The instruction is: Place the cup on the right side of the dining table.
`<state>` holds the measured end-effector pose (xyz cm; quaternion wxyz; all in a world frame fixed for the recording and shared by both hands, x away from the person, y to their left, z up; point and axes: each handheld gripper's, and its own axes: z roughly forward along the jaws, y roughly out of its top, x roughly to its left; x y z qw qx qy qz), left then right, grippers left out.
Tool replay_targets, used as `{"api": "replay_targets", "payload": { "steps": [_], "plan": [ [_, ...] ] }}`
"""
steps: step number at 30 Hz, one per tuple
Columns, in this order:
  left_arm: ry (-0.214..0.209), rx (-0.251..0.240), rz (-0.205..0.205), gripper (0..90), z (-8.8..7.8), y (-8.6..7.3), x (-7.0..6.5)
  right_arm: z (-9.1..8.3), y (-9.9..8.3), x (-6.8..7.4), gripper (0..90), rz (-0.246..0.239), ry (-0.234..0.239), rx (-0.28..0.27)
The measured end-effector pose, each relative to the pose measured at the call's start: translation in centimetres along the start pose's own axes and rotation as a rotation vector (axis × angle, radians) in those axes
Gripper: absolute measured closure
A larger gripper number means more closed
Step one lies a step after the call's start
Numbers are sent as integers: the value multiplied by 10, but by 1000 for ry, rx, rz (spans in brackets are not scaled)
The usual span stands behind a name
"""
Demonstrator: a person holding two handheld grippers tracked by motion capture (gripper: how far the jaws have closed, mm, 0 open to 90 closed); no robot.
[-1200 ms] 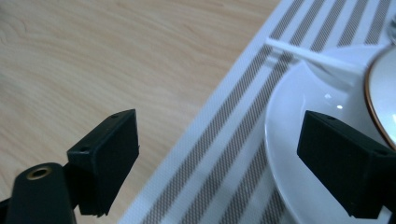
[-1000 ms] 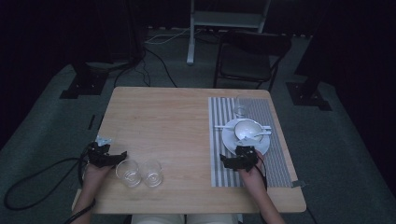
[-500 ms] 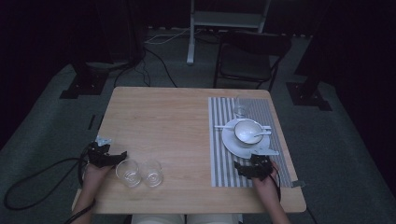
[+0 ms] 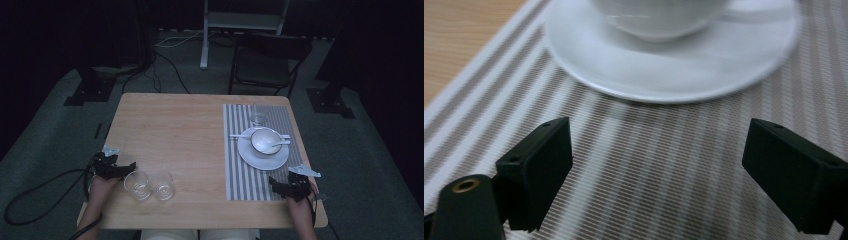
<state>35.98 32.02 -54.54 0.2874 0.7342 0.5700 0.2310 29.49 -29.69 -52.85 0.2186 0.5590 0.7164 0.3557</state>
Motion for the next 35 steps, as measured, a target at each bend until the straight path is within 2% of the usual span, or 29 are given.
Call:
{"api": "replay_targets", "payload": {
  "steps": [4,10,14,18,21,25,31,35],
  "plan": [
    [0,0,0,27,0,0,0,-3,-9,-15,123,37,-42,3],
    [0,0,0,27,0,0,0,-11,-13,-33,124,84,-66,0],
    [0,0,0,27,0,0,0,-14,-18,-42,124,81,-87,-1],
    [0,0,0,27,0,0,0,-15,-23,-50,123,91,-86,-8],
    [0,0,-1,27,0,0,0,-14,-27,-56,124,92,-82,-4],
    [0,0,-1,27,0,0,0,-12,-30,-61,124,95,-109,23],
    [1,0,-1,27,0,0,0,-17,-31,-68,123,128,-128,-4],
    [3,1,-2,27,0,0,0,-20,-30,-68,123,126,-157,-16]
  ]
}}
